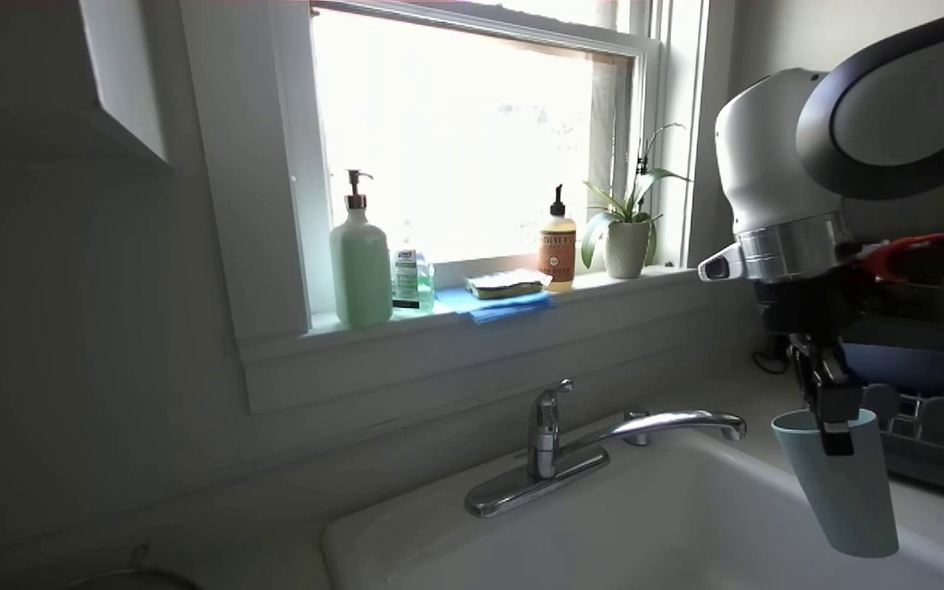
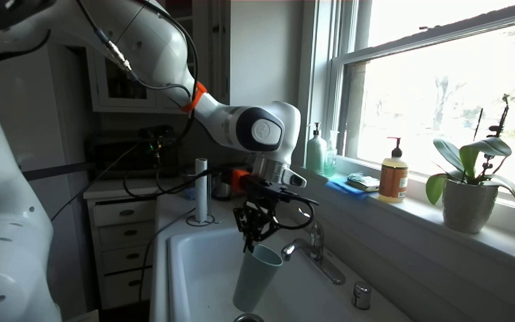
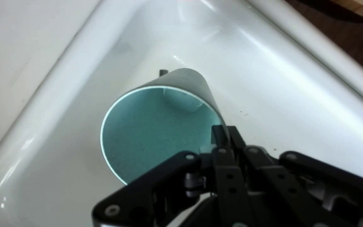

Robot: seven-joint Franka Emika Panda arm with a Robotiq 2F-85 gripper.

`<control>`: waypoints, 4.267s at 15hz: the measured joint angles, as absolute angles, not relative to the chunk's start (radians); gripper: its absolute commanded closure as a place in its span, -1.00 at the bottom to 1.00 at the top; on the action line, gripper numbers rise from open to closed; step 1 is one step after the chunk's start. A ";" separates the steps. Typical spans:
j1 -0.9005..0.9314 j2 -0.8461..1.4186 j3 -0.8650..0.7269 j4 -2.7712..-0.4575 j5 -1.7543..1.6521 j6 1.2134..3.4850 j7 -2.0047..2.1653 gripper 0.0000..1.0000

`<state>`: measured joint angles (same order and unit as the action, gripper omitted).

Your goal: Pick up the light blue cup on the counter top and put it in the sink, move the tap nozzle to the mouth of the cup and open tap using the faucet

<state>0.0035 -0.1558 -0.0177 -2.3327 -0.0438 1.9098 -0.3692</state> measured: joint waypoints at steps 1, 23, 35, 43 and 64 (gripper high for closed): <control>0.014 -0.164 -0.009 -2.344 -0.027 1.910 -0.346 0.98; 0.072 -0.076 0.079 -2.383 0.027 2.129 -0.115 0.98; 0.121 0.175 0.106 -2.357 -0.091 2.499 0.052 0.98; 0.221 0.347 0.075 -2.290 -0.266 2.665 0.228 0.98; 0.395 0.588 -0.070 -2.121 -0.314 2.816 0.249 0.56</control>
